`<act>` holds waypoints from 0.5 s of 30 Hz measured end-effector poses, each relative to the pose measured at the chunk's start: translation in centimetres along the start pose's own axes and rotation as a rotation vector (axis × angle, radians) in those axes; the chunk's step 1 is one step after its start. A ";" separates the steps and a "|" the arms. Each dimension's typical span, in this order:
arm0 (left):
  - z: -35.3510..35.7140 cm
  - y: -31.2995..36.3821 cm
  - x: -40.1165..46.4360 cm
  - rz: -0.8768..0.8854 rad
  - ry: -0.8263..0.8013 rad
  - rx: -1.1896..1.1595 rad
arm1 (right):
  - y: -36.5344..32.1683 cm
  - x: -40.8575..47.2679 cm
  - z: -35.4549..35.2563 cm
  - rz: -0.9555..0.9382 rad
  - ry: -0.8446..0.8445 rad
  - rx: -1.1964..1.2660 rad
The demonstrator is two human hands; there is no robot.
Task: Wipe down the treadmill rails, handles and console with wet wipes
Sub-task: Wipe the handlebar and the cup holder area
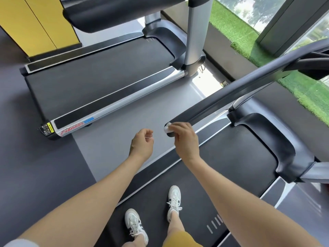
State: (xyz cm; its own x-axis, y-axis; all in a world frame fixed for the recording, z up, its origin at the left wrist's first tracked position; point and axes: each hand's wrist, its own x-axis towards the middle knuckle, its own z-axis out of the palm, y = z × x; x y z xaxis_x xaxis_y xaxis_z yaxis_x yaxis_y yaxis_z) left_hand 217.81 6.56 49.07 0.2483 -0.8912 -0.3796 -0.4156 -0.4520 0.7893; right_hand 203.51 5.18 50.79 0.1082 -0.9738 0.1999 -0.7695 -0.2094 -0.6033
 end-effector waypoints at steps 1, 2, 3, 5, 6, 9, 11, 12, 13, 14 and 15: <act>-0.1 -0.1 -0.1 -0.001 0.001 -0.001 | 0.1 0.3 0.0 0.008 0.015 -0.033; -0.2 -0.1 -0.1 0.001 0.000 0.003 | 0.2 0.5 0.2 -0.002 0.022 -0.073; -0.3 -0.1 -0.2 0.004 -0.005 0.006 | 0.2 0.4 0.5 -0.017 0.019 -0.108; -0.6 -0.2 -0.4 0.012 -0.019 0.013 | 0.1 -0.3 1.0 -0.051 0.002 -0.149; -0.7 -0.2 -0.5 0.016 -0.027 0.018 | 0.0 -0.7 1.3 -0.068 -0.049 -0.161; -1.4 0.0 -0.6 0.028 -0.044 0.037 | -0.6 -1.9 1.4 0.018 -0.201 -0.154; -1.9 0.7 -0.3 0.041 -0.046 0.050 | -1.3 -1.3 0.4 0.203 -0.132 -0.018; -2.0 1.3 0.0 0.049 -0.049 0.051 | -1.7 -0.4 -0.3 0.295 -0.084 0.073; -2.1 2.0 0.3 0.058 -0.053 0.048 | -2.1 0.7 -1.2 0.374 -0.048 0.154; -2.2 3.0 0.7 0.065 -0.062 0.038 | -2.4 1.8 -2.1 0.431 -0.024 0.214; -2.1 4.3 1.0 0.073 -0.078 0.018 | -2.6 3.0 -3.1 0.460 -0.008 0.251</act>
State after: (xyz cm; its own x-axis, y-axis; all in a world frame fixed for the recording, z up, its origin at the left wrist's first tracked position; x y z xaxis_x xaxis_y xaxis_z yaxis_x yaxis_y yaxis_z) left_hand 218.13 3.80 53.09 0.1483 -0.9219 -0.3580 -0.4458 -0.3854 0.8079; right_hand 203.92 3.13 55.35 -0.2004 -0.9704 -0.1346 -0.5642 0.2266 -0.7939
